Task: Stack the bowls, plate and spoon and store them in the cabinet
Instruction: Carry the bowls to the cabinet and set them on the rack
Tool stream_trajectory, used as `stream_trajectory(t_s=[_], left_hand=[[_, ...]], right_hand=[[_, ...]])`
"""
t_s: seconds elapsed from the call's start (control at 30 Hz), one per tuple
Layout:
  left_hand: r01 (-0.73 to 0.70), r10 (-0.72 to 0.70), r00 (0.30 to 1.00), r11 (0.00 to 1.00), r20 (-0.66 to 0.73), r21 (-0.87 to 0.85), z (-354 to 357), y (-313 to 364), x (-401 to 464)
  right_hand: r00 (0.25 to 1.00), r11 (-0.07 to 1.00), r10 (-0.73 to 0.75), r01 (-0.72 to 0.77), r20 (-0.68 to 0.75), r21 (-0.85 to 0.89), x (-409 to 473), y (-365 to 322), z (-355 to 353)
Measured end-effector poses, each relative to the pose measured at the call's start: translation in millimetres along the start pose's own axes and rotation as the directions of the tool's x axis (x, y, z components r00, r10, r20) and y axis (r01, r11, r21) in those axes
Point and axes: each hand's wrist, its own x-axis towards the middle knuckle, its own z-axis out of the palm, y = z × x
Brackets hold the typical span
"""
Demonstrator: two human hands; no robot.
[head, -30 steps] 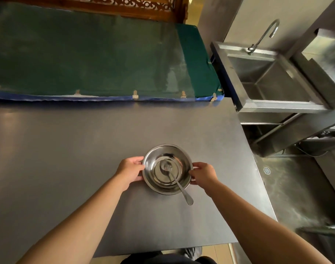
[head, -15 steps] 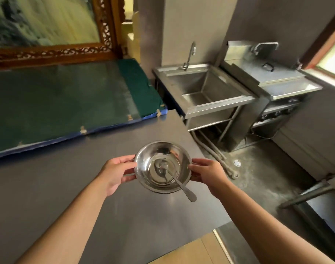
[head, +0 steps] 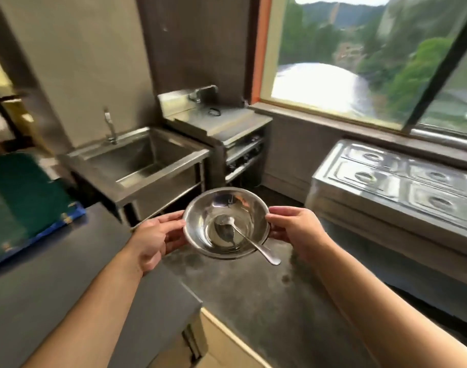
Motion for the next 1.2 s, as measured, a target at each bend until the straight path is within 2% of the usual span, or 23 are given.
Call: stream_trajectory(t_s=[0.17, 0.27, 0.4, 0.5, 0.6, 0.67, 0.8, 0.9, 1.03, 1.2], left_hand=[[0.046, -0.064, 0.971, 0.996, 0.229, 0.082, 138.9, -6.9, 24.3], [0.065, -0.112, 0.924, 0.988, 0.366, 0.138, 218.4, -14.8, 35.3], [0.065, -0.168, 0.828, 0.976, 0.536, 0.206, 321.5, -35.6, 48.2], [0.068, -0.235, 0.735, 0.959, 0.636, 0.276, 408.6, -58.7, 53.3], [0.061, -0.306, 0.614, 0.938, 0.727, 0.343, 492.9, -82.3, 54.3], [0.080, -0.332, 0.550, 0.934, 0.766, 0.347, 533.7, -93.0, 53.2], [0.113, -0.405, 0.372, 0.913, 0.835, 0.392, 635.8, -108.7, 52.7], [0.084, -0.441, 0.238, 0.897, 0.865, 0.434, 703.8, -117.7, 49.4], [0.008, -0.479, 0.110, 0.877, 0.871, 0.481, 782.0, -134.9, 40.0], [0.027, -0.550, -0.019, 0.835, 0.835, 0.550, 865.9, -167.2, 16.1]], right_hand=[[0.968, 0.995, -0.006, 0.031, -0.251, 0.098, -29.1, -13.6, -127.9], [0.922, 0.985, 0.008, 0.059, -0.387, 0.162, -52.0, -15.6, -197.0], [0.833, 0.965, 0.036, 0.114, -0.553, 0.235, -89.3, -14.7, -275.6], [0.723, 0.955, 0.056, 0.163, -0.689, 0.248, -114.5, -13.3, -334.6], [0.585, 0.949, 0.064, 0.216, -0.808, 0.231, -131.5, -12.1, -389.7], [0.531, 0.950, 0.080, 0.215, -0.843, 0.226, -138.8, -13.9, -414.0], [0.354, 0.939, 0.107, 0.270, -0.929, 0.211, -149.7, -19.4, -473.2], [0.224, 0.926, 0.127, 0.323, -0.966, 0.197, -159.7, -22.8, -508.1], [0.086, 0.902, 0.151, 0.396, -0.985, 0.173, -176.0, -24.5, -544.8], [-0.046, 0.879, 0.166, 0.460, -0.985, 0.127, -202.3, -18.3, -588.9]])
